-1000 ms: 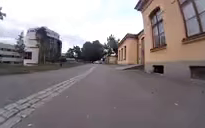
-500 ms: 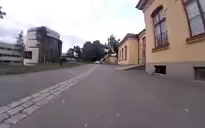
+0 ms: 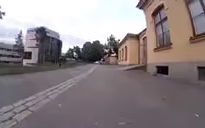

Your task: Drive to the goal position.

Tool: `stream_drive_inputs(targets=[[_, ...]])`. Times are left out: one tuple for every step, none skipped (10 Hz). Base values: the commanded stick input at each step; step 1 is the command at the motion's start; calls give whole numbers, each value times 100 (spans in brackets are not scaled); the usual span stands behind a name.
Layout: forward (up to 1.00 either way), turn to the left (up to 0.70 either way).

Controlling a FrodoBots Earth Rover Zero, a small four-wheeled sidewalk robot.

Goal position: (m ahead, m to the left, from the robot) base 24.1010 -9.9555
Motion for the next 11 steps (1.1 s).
stream_drive_inputs(targets=[[45,0],[45,0],[45,0],[45,0],[45,0],[45,0],[45,0],[45,0],[45,0],[45,0],[45,0]])
